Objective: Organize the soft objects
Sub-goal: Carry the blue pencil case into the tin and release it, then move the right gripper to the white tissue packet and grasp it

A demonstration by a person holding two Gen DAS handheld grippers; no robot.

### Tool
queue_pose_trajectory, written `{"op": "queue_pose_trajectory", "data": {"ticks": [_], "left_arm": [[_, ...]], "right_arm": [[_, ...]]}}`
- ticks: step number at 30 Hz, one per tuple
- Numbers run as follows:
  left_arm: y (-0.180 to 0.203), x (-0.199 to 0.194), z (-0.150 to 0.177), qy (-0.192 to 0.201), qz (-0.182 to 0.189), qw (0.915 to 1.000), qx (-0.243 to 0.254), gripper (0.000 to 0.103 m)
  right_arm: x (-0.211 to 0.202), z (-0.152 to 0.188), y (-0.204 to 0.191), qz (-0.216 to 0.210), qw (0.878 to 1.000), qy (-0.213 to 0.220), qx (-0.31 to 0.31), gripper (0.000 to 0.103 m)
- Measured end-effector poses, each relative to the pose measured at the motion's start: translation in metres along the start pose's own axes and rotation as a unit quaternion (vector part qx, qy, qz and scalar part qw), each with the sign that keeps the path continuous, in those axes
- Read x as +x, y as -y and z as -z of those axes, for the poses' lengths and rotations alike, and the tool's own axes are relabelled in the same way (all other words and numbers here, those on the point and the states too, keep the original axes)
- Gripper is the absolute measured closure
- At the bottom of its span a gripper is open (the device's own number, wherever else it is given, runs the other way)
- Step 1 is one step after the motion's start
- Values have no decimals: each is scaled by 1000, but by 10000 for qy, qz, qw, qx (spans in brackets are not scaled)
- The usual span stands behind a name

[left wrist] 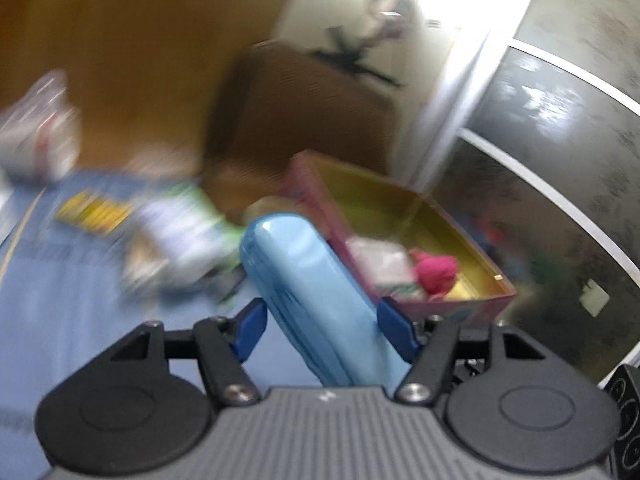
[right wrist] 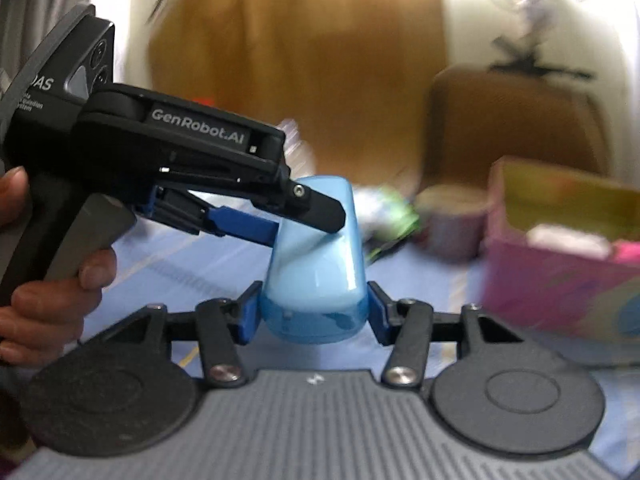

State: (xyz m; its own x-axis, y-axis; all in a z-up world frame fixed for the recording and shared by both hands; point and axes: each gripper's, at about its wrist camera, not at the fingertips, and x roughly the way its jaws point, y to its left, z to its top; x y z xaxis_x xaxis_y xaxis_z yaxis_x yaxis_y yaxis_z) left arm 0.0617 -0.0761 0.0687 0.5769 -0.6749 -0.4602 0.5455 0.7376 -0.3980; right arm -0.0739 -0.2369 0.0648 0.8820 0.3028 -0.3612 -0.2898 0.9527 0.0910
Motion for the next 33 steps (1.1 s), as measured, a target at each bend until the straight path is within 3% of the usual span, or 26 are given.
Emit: {"op": "queue_pose_trajectory", "data": {"ticks": [4,10,12,15,19,25,28,33], "left_arm": [[41,47,-28,-125,186,9986,487,41],[69,117,-50,-385,127,9963,760,39],[71,136,-52,-453,-12,9956,817,32],[73,148,-50,-488,-379,9922,1079,32],[64,117,-43,-136,-301,9934,1102,32],[23,49,-19,143,-143,9954,937,30],[-8,23,1,169,-501,9954,796,30],[-73,-5,25,53,-1439,9889,368,30]], "right_arm": [[-4,-16,38,673,9961,328,458,47],[18,-27,89,1235,9853,225,1161,47],[29,-29,100,1316,9832,167,1252,47],[52,-34,107,1460,9826,166,1134,45],[58,-29,110,1576,9812,219,1088,32],[29,-23,86,1504,9824,576,948,32],[22,-19,72,1503,9832,711,748,32],[25,-18,44,1236,9890,701,422,32]]}}
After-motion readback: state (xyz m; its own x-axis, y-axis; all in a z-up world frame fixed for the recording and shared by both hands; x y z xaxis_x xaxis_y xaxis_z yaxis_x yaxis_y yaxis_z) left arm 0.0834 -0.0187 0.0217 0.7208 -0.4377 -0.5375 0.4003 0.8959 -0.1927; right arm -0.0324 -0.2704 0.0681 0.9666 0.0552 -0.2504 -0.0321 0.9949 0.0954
